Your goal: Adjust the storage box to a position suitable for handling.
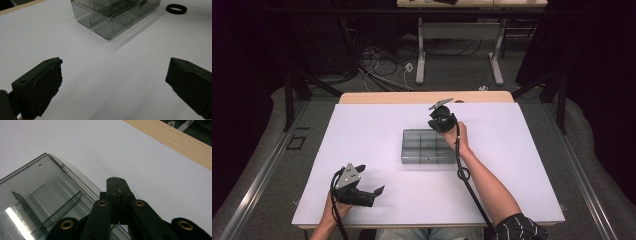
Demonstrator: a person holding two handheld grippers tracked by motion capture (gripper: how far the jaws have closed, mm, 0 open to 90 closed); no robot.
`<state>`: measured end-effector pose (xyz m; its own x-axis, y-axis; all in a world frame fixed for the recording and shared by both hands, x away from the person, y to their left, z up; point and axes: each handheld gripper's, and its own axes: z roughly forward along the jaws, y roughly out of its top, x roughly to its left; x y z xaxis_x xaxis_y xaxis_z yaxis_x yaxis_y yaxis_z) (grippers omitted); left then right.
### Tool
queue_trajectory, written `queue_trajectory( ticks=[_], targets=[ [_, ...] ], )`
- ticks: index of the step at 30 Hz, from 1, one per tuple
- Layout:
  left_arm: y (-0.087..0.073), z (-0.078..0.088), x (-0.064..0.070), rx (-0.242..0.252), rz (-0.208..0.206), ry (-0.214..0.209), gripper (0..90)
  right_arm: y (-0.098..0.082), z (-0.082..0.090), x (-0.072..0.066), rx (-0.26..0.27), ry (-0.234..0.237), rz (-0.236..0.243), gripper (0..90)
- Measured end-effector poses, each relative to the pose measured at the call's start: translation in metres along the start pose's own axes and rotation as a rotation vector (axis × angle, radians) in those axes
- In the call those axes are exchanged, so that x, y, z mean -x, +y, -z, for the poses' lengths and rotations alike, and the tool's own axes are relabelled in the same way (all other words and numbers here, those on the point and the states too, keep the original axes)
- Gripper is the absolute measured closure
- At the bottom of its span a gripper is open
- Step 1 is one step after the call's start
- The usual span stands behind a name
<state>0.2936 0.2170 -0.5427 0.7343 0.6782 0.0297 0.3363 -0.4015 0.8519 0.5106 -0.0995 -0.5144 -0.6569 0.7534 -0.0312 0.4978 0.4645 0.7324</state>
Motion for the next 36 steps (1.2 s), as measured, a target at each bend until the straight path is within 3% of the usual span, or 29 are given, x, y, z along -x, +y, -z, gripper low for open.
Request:
queue_trajectory(
  ticks=[10,13,30,31,36],
  targets=[
    [0.000,0.000,0.000,-0.005,-0.001,-0.004,0.0,0.001,-0.010,-0.003,-0.053,-0.028,0.027,90.0],
    [0.000,-0.001,0.000,-0.006,-0.001,-0.003,0.0,0.000,-0.013,-0.003,-0.053,-0.031,0.006,90.0],
    [0.000,-0.001,0.000,-0.011,-0.007,-0.007,0.0,-0.001,-0.012,-0.005,-0.060,-0.040,0.013,90.0],
    [0.000,-0.001,0.000,-0.011,-0.007,-0.007,0.0,-0.001,-0.014,-0.005,-0.039,-0.034,0.021,90.0],
    [0.000,-0.001,0.001,-0.012,-0.007,-0.007,0.0,0.000,-0.015,-0.008,-0.046,-0.049,0.044,90.0]
  ],
)
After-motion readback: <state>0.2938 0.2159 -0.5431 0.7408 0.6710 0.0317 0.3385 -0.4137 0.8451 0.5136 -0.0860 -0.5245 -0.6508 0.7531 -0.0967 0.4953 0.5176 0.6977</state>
